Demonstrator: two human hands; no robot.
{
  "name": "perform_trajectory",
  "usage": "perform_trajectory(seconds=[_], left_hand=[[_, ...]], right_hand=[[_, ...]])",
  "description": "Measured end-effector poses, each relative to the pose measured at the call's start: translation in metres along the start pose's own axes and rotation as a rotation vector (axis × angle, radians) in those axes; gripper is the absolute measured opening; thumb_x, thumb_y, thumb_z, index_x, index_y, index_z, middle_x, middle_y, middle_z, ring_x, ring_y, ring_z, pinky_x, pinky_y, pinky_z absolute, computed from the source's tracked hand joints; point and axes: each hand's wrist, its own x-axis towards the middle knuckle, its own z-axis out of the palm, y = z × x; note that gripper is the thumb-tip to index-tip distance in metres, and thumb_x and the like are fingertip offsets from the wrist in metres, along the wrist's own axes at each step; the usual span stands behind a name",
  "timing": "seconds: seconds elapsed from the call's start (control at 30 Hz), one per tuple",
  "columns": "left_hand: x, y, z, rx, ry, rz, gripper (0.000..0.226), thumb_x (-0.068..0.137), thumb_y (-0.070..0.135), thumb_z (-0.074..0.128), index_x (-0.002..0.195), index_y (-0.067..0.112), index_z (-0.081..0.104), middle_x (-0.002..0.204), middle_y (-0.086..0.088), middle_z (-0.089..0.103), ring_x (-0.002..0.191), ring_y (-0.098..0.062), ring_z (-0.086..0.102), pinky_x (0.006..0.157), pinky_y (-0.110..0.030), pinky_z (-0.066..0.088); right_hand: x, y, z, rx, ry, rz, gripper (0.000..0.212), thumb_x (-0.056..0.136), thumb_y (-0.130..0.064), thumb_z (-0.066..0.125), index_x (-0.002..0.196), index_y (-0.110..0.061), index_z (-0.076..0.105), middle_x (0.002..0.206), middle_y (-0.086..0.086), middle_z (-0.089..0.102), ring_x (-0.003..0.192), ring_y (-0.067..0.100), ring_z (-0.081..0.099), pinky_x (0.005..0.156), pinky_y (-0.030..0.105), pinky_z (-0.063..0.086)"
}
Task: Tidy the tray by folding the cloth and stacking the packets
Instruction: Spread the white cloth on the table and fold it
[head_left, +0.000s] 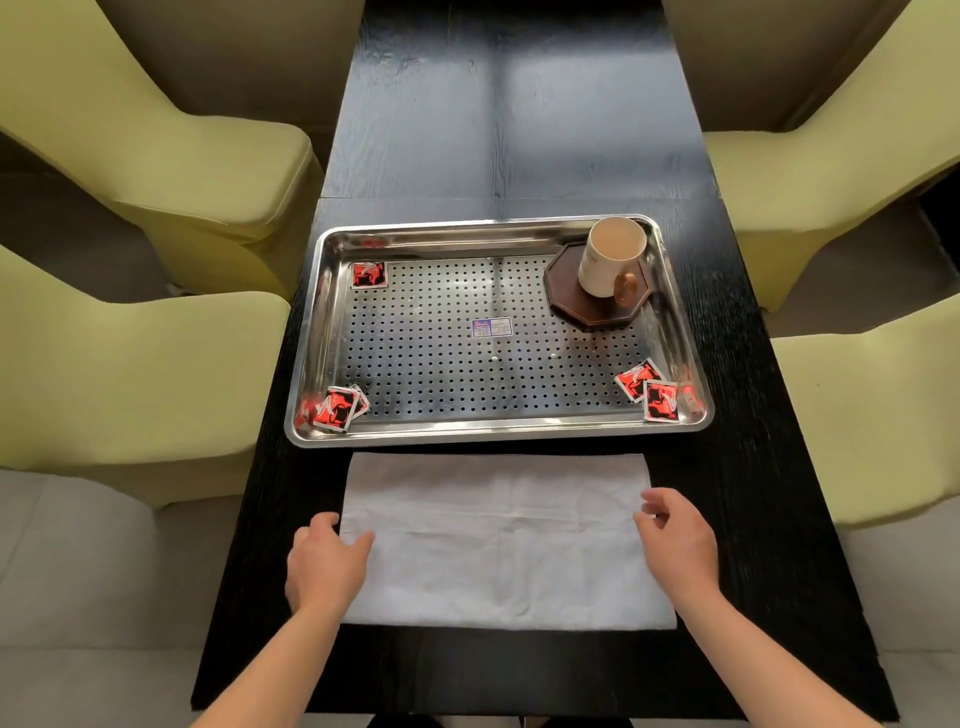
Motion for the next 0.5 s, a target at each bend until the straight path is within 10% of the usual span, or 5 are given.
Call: perform_trajectory(seconds=[0.5], left_hand=[[-0.021,-0.027,-0.001,-0.214,-0.086,-0.117,0.020,0.085,0.027,0.076,0.089,0.017,0.058,0.087,-0.004,0.064,0.078,-0.023,0.061,0.068,-0.040,0.052]], right_hand=[[-0.067,0.034,-0.015,-0.146,0.059,0.188,0.034,0.093,-0.019,0.066,0.126,-0.017,0.061,0.120,0.003,0.062,0.102,0.018,0.060,0.081,0.035,0.054]])
